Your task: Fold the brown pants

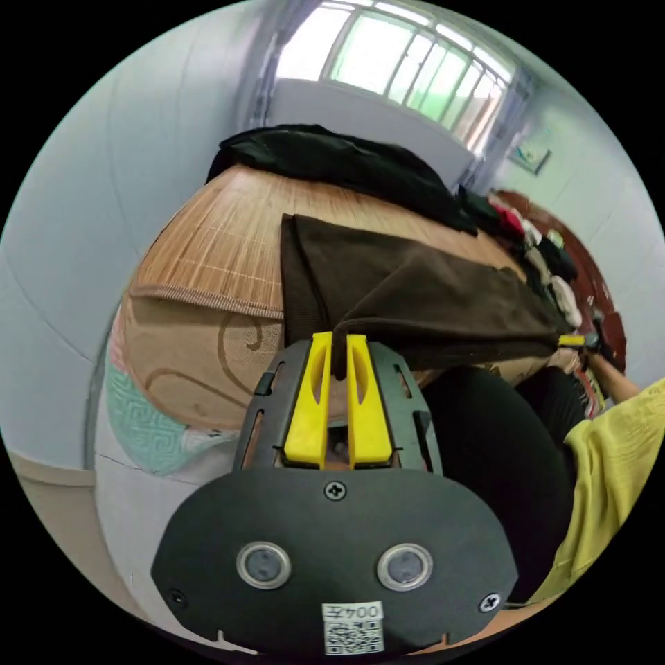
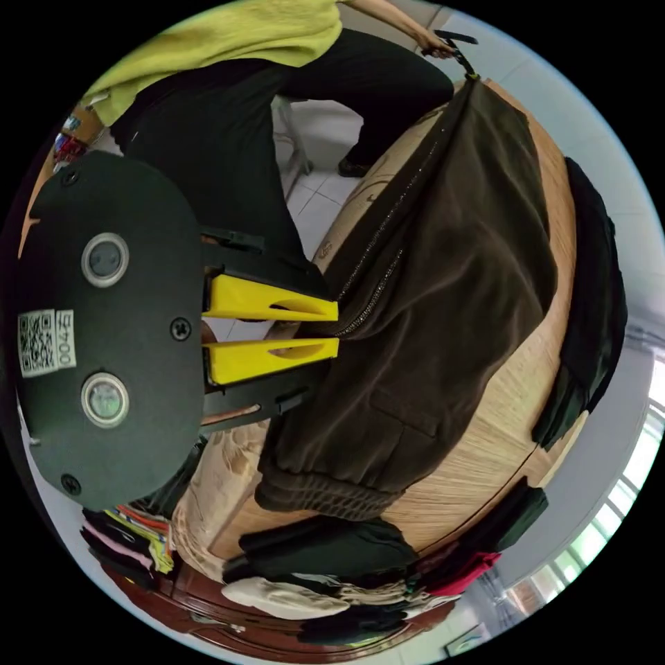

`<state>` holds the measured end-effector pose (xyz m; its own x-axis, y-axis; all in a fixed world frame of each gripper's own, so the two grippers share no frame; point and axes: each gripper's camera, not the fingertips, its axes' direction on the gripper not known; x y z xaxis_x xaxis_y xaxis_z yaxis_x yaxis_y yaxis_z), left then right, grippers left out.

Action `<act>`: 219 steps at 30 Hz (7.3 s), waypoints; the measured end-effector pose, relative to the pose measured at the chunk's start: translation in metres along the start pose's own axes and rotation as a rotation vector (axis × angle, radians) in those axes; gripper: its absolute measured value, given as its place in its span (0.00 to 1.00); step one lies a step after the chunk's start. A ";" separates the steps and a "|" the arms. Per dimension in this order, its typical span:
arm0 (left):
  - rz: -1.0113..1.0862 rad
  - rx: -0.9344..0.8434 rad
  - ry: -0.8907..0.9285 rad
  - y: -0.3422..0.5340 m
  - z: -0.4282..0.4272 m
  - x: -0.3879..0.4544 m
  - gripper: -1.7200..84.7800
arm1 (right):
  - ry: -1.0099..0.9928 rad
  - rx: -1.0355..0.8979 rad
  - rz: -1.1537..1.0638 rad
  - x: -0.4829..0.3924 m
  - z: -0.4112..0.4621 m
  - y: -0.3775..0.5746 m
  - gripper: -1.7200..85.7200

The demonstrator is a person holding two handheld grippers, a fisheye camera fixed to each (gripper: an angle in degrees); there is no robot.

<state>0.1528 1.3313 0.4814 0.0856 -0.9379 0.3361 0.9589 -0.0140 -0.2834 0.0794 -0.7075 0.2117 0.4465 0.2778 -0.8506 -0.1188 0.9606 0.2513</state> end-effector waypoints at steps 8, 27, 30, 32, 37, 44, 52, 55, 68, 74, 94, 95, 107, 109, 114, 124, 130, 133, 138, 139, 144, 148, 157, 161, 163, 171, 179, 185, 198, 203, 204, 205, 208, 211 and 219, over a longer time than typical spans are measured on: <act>0.100 0.043 -0.041 -0.025 -0.028 0.030 0.04 | -0.027 0.088 0.075 0.026 -0.010 0.050 0.08; -0.011 0.083 0.174 -0.051 0.003 0.152 0.07 | -0.678 0.652 0.991 0.197 0.059 0.341 0.22; 0.065 0.040 0.187 -0.088 0.051 0.221 0.05 | -0.777 0.699 1.135 0.226 0.089 0.372 0.26; 0.085 0.011 0.185 -0.114 0.088 0.263 0.04 | -0.805 0.701 1.161 0.240 0.105 0.379 0.27; 0.089 -0.129 0.116 -0.141 0.158 0.309 0.03 | -0.737 0.717 1.146 0.265 0.112 0.386 0.29; 0.075 -0.231 0.110 -0.158 0.193 0.330 0.02 | -0.879 0.699 1.066 0.262 0.142 0.388 0.33; 0.025 -0.237 0.178 -0.159 0.210 0.336 0.02 | -0.772 0.626 1.016 0.237 0.142 0.367 0.21; 0.031 -0.236 0.160 -0.158 0.214 0.345 0.02 | -0.705 0.594 1.010 0.236 0.133 0.349 0.15; -0.085 -0.158 0.188 -0.148 0.264 0.371 0.02 | -0.280 0.420 0.858 0.258 0.094 0.198 0.13; 0.010 -0.155 0.127 -0.141 0.291 0.403 0.03 | -0.318 0.435 0.979 0.226 0.111 0.243 0.15; -0.912 0.383 0.529 0.211 0.175 0.191 0.18 | -0.358 0.101 0.573 -0.057 0.107 0.082 0.12; -0.956 0.397 0.569 0.221 0.183 0.181 0.19 | -0.339 0.129 0.574 -0.062 0.105 0.080 0.13; -1.125 0.406 0.676 0.269 0.234 0.141 0.13 | -0.184 0.182 0.500 -0.112 0.105 0.058 0.10; -1.093 0.401 0.643 0.264 0.229 0.140 0.09 | -0.207 0.205 0.566 -0.107 0.107 0.064 0.07; -0.734 0.343 0.490 0.181 0.175 0.154 0.06 | -0.370 0.250 0.695 -0.089 0.117 0.078 0.02; -0.566 0.132 0.307 0.233 0.203 0.103 0.05 | -0.424 0.265 0.695 -0.091 0.125 0.081 0.02; -0.791 0.311 0.511 0.297 0.231 0.080 0.05 | -0.417 0.267 0.656 -0.096 0.125 0.080 0.06; -0.762 0.350 0.497 0.294 0.213 0.086 0.05 | -0.381 0.269 0.640 -0.101 0.125 0.079 0.07; -0.758 0.337 0.484 0.272 0.191 0.095 0.05 | -0.400 0.271 0.672 -0.096 0.129 0.085 0.06; -0.761 0.341 0.469 0.268 0.182 0.100 0.05 | -0.409 0.270 0.679 -0.094 0.130 0.087 0.06; -0.826 0.364 0.427 0.291 0.172 0.117 0.05 | -0.428 0.271 0.698 -0.088 0.135 0.094 0.05; -0.985 0.394 0.585 0.326 0.216 0.080 0.06 | -0.439 0.273 0.701 -0.084 0.138 0.099 0.07; -0.745 0.567 0.178 0.257 0.105 0.135 0.05 | -0.433 0.312 0.640 -0.082 0.139 0.108 0.11; -0.473 0.351 0.186 0.130 0.113 0.155 0.03 | -0.444 0.312 0.647 -0.073 0.142 0.115 0.10; -0.438 0.237 0.126 0.077 0.129 0.160 0.03 | -0.469 0.316 0.666 -0.066 0.145 0.120 0.10; -0.350 -0.009 0.011 -0.085 0.196 0.181 0.02 | -0.456 0.308 0.670 -0.052 0.148 0.131 0.09; -0.304 -0.053 -0.055 -0.159 0.215 0.159 0.02 | -0.456 0.307 0.670 -0.033 0.152 0.140 0.07; -0.235 -0.062 -0.062 -0.234 0.212 0.140 0.02 | -0.447 0.313 0.674 -0.020 0.152 0.145 0.07; 0.080 0.014 0.179 -0.207 0.099 0.320 0.02 | -0.405 0.369 0.603 -0.007 0.145 0.157 0.12; 0.206 -0.097 -0.017 -0.168 0.111 0.401 0.02 | -0.371 0.372 0.528 -0.012 0.138 0.159 0.11; 0.217 -0.097 -0.035 -0.172 0.110 0.406 0.02 | -0.374 0.369 0.533 -0.010 0.137 0.160 0.11; 0.226 -0.097 -0.070 -0.180 0.107 0.413 0.02 | -0.385 0.377 0.548 -0.004 0.134 0.165 0.11; 0.208 -0.188 -0.060 -0.194 0.117 0.415 0.02 | -0.499 0.451 0.618 0.026 0.124 0.187 0.13; 0.168 -0.199 0.007 -0.205 0.108 0.408 0.02 | -0.615 0.571 0.818 0.076 0.117 0.226 0.15; 0.187 -0.213 -0.012 -0.224 0.089 0.425 0.02 | -0.789 0.682 1.229 0.206 0.126 0.284 0.18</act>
<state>-0.0011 0.9662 0.7678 0.2597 -0.9270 0.2706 0.8481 0.0849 -0.5231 0.2499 -0.3792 0.1659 0.7315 0.5557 0.3952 -0.4313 -0.0719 0.8993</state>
